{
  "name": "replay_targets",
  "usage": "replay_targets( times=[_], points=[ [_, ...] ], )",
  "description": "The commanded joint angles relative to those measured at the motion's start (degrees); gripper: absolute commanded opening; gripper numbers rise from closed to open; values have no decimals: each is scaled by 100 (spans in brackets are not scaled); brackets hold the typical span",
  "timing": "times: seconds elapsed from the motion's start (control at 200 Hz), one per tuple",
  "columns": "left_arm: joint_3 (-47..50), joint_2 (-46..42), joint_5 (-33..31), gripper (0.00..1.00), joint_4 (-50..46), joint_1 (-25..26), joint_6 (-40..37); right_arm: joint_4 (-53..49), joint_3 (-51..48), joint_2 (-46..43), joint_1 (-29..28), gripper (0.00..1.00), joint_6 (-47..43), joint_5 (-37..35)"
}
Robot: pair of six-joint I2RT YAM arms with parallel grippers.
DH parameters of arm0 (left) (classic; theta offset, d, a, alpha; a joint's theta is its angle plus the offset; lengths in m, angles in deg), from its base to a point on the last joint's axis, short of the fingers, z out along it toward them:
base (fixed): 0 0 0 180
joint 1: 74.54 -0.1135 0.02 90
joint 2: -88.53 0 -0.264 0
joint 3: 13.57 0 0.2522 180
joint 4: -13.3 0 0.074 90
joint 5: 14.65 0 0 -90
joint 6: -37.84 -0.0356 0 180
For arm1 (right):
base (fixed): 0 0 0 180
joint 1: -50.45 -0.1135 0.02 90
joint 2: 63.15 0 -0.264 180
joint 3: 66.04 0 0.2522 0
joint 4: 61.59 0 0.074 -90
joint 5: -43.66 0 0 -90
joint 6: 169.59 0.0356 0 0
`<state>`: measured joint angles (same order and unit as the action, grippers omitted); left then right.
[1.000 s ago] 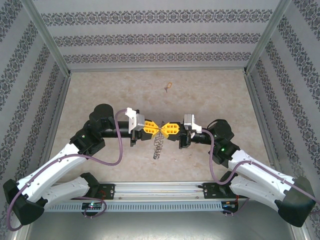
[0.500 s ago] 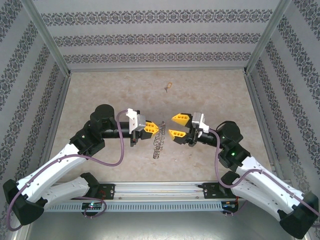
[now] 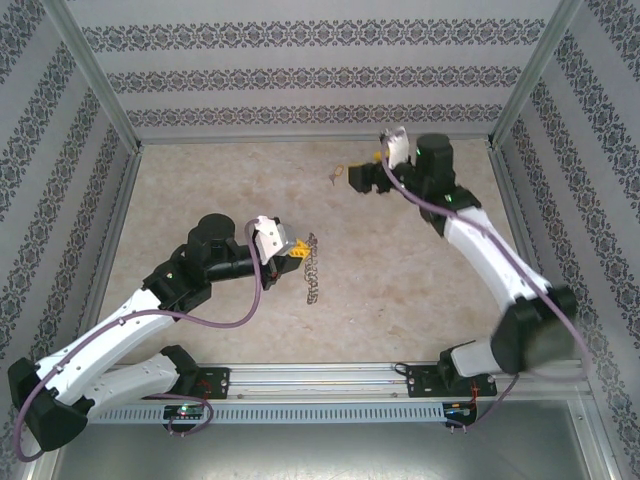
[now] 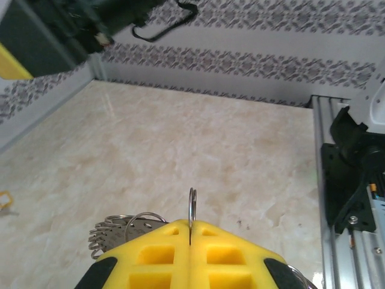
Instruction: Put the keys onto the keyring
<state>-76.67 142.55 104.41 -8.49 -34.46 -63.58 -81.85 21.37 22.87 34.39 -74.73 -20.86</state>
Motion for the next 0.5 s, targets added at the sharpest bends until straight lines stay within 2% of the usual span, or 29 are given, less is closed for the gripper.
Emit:
replay_targets(
  times=[0.0,0.125,0.24,0.41,0.455,0.495],
  points=[
    [109,23,-576,0,39,31,201,-1647,1264,1209,31,86,-595,-359],
    [248,6,-862,0,67,-85,362,-3079,3322,2921,38,86,-1123,-787],
    [396,-108,-1130,0,48,-180,567,-3948,5070,4372,-11,86,-1267,-997],
    [657,-443,-1287,0,19,-413,739,-5460,8391,6507,-93,86,-1391,-1491],
    [706,-515,-1287,0,49,-435,757,-5596,8941,6871,-95,86,-1396,-1536],
    [737,-560,-1286,0,78,-445,785,-5524,9046,7015,-94,85,-1391,-1522]
  ],
)
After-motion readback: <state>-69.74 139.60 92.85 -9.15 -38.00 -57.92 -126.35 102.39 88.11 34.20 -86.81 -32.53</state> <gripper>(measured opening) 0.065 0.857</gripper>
